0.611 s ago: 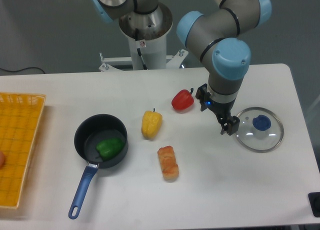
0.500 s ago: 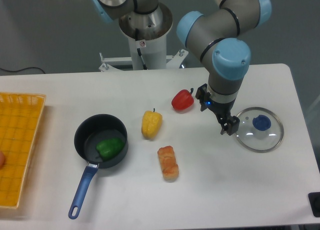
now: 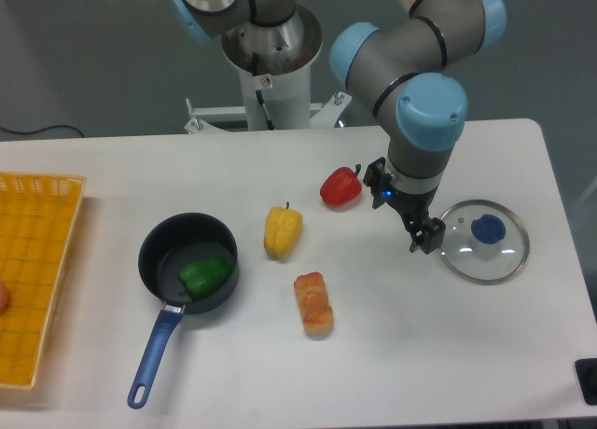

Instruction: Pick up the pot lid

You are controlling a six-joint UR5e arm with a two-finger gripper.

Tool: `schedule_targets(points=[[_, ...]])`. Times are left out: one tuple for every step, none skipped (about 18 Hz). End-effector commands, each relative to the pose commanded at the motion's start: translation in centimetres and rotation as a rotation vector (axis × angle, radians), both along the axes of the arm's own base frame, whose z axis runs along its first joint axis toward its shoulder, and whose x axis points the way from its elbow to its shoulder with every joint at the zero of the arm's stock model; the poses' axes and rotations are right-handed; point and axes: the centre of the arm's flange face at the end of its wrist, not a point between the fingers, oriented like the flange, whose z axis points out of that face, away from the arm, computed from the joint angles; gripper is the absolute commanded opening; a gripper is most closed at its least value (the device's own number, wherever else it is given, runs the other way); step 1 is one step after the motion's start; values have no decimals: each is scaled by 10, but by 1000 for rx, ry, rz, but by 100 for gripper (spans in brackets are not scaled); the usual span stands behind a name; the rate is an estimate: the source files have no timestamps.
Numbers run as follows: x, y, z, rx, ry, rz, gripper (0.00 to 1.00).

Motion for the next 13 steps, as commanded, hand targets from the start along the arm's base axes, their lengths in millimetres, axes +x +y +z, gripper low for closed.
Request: schedule_targets(points=[[-1,-1,-1,1,-2,3,100],[-3,0,-8,-7,-6,6,100],[-3,1,-13,-17,-11,6,100],[-4,1,-13,-25,-4,8,100],[-6,1,-14,-34,2,5,100],[-8,0,-16,-37,0,3,100],[-15,-3,-15,-36,2,8,100],[-24,-12,-18,-32,-4,20,100],[-31,-19,-20,-31,-8,18,100],[-36,-24,-24,-33,-14,-3,100],[-40,-28,-24,-35,-14,-26,100],[-44,-33,-29,-38,-19,-41,100],[-48,-39,-32,-37,-15,-48,100]])
